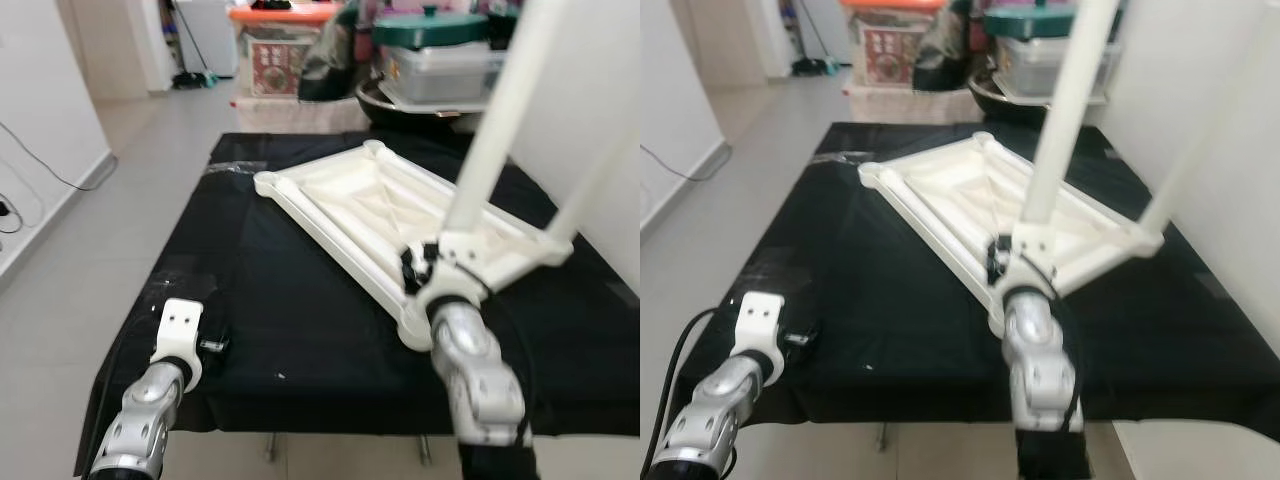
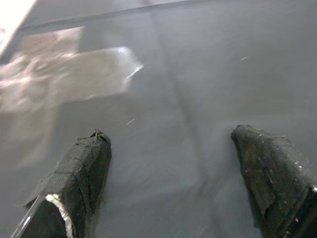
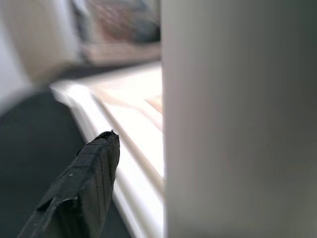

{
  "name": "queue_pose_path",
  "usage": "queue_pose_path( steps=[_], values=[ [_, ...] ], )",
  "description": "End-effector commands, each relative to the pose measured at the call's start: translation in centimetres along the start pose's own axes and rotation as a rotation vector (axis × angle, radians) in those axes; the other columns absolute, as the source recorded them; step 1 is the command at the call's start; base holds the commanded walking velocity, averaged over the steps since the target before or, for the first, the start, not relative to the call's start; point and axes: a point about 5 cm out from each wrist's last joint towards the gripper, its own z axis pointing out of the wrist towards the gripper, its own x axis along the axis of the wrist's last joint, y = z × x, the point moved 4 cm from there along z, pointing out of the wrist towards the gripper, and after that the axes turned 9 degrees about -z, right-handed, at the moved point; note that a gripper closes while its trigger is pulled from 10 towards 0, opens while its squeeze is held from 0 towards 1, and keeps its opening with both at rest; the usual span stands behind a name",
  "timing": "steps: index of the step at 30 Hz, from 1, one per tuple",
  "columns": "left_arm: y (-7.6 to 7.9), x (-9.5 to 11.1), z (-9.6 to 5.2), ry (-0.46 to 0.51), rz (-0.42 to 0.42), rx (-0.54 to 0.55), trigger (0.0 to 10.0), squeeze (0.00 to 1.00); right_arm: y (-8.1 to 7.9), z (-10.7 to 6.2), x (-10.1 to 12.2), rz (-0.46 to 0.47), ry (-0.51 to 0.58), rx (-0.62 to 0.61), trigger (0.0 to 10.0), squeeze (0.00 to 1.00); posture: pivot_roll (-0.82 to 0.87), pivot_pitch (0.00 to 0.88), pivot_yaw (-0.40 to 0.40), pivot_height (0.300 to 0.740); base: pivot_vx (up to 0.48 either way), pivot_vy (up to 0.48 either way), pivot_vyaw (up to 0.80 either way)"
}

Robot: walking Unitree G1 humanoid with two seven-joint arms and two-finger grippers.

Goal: Building children table

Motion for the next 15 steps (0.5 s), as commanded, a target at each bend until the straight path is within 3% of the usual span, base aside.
queue_pose_path(
  steps=[1,3,7,9,10,12,14,15],
  values=[
    [-0.2,-1.0,-0.1,-0.034,0.007,0.01,10.0,0.0,-1.3,0.3,2.1,0.083,0.095,0.125,10.0,0.0,0.06,0.0,-0.043,0.74,0.0,0.0,0.0],
    [-0.2,-1.0,-0.1,-0.034,0.007,0.011,10.0,0.0,-2.1,-0.3,4.3,0.183,0.2,0.287,10.0,0.0,0.06,0.0,-0.043,0.74,0.0,0.0,0.0],
    [-0.2,-1.1,-0.1,-0.034,0.007,0.011,10.0,0.0,-2.3,-0.5,4.9,0.205,0.228,0.328,10.0,0.0,0.06,0.0,-0.043,0.74,0.0,0.0,0.0],
    [-0.2,-1.2,-0.3,-0.031,0.0,0.018,10.0,0.0,-2.2,-1.9,4.6,0.093,0.245,0.573,10.0,0.0,0.08,0.0,-0.066,0.74,0.0,0.0,0.0],
    [-0.2,-1.2,-0.3,-0.031,0.0,0.018,10.0,0.0,-2.2,-1.9,4.6,0.093,0.245,0.573,10.0,0.0,0.08,0.0,-0.066,0.74,0.0,0.0,0.0],
    [-0.3,-1.3,-0.4,-0.031,-0.001,0.025,10.0,0.0,-3.4,-3.5,2.1,-0.014,0.174,0.839,10.0,0.0,0.08,0.0,-0.074,0.74,0.0,0.0,0.0],
    [-0.3,-1.3,-0.4,-0.031,-0.001,0.025,10.0,0.0,-3.4,-3.5,2.1,-0.014,0.174,0.839,10.0,0.0,0.08,0.0,-0.074,0.74,0.0,0.0,0.0],
    [-0.3,-1.4,-0.4,-0.031,-0.001,0.026,10.0,0.0,-4.2,-4.2,1.1,-0.033,0.148,0.919,10.0,0.0,0.09,0.0,-0.078,0.74,0.0,0.0,0.0]
  ],
)
